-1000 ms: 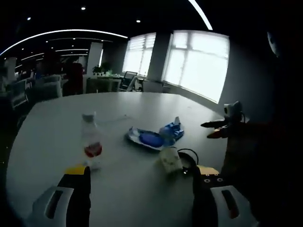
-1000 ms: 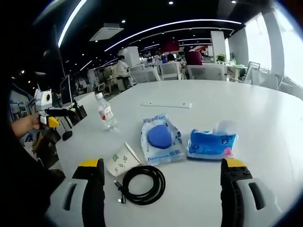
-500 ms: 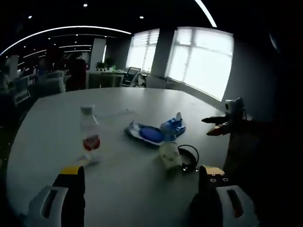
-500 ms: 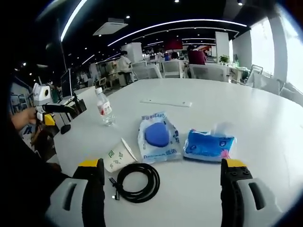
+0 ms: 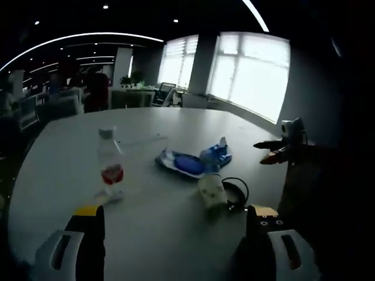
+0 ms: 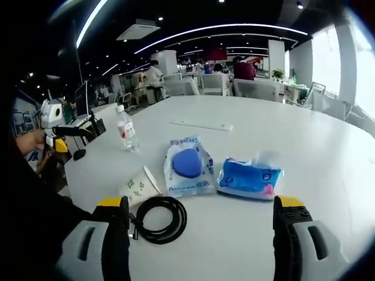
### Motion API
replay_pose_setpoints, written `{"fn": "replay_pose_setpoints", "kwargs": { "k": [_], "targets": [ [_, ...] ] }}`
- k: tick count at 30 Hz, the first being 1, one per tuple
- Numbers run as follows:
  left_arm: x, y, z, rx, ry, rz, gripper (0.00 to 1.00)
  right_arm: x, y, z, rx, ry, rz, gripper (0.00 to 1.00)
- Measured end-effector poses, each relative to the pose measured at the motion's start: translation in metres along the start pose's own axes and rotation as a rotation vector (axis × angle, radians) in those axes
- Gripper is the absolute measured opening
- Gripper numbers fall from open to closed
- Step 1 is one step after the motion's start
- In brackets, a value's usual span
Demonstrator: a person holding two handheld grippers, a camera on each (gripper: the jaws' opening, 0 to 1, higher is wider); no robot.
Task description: Arrange the tabletop items into an orderly group along one side of the table until the central work area is clear of visible clutter.
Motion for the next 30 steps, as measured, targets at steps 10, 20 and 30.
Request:
{"fn": "replay_pose_setpoints", "kwargs": {
  "k": [10, 20, 30],
  "targets": [
    [-0.002, 0.002, 0.003, -0.009, -0.011, 0.010, 1.00, -0.002, 0.002, 0.002, 0.008, -0.009, 0.009, 1.00],
    [-0.012, 0.003, 0.008, -0.021, -0.006, 0.017, 1.00, 0.011, -0.004, -0.008, 0.012, -0.075, 0.048, 1.00],
    [-0.017, 0.004, 0.012, -0.034, -0.009, 0.022, 1.00, 0.042, -0.013, -0.028, 0.070, -0.213, 0.098, 0.86]
  ]
}}
Point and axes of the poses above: the point that each gripper's makers call its tool centre point, and the gripper's own axes: z roughly backward along the fingers, x roughly to its left, y roughly out of its underside, the point moved 7 cm from there along z, roughly backward along the fingers, and after that the axes turned 5 degrees about -z, right-handed, at the moved point
